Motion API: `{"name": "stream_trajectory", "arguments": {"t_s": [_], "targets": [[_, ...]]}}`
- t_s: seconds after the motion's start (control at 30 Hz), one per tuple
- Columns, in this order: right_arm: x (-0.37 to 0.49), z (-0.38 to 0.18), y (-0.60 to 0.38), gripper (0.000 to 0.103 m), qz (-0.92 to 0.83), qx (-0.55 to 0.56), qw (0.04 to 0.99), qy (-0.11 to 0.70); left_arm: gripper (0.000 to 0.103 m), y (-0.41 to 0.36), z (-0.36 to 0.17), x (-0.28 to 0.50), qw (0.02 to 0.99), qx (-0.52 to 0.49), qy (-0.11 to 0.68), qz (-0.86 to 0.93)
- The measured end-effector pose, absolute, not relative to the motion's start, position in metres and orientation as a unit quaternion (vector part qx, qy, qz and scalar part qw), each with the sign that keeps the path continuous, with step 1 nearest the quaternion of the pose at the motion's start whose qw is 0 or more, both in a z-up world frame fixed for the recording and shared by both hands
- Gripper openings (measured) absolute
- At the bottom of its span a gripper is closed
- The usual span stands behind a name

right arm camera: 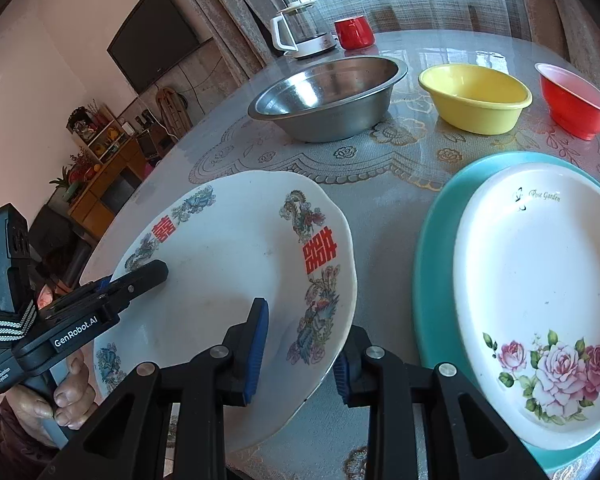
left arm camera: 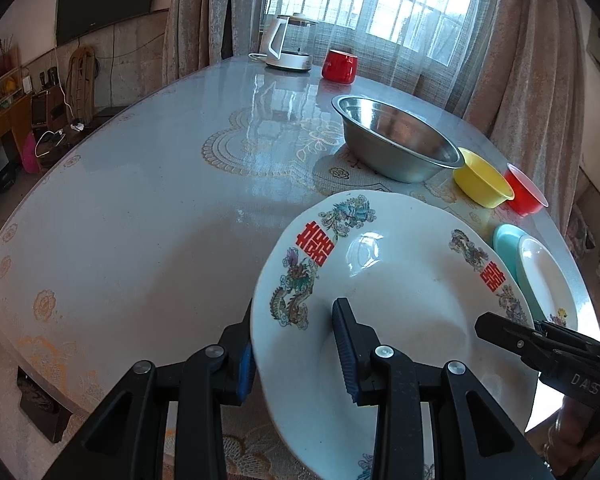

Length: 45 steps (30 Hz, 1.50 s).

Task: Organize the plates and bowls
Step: 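Lift the double-happiness plate with both grippers toward the teal plate stack, then carry the double-happiness plate with both grippers over the rose plate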

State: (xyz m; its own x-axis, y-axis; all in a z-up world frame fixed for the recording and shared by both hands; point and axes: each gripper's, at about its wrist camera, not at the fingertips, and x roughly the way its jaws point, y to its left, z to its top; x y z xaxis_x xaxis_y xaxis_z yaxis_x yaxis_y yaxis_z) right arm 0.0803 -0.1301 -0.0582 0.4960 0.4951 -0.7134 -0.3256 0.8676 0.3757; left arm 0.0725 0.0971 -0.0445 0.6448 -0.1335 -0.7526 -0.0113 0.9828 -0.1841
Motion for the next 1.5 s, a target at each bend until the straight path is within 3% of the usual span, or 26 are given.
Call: {"name": "stream_trajectory", "arguments": {"t_s": [0.8,1.5], "targets": [[0.062,-0.038,-0.136,0.031,0.226,0.059,0.887,0.398,0.033,0.085,-0.029,0.062,0.922,-0.076,0.372,-0.080],[0.038,-0.006,-0.246,0.031,0.100,0.111,0.925,0.348,0.033,-0.042,0.004,0.093,0.915,-0.023,0.346,-0.206]]}}
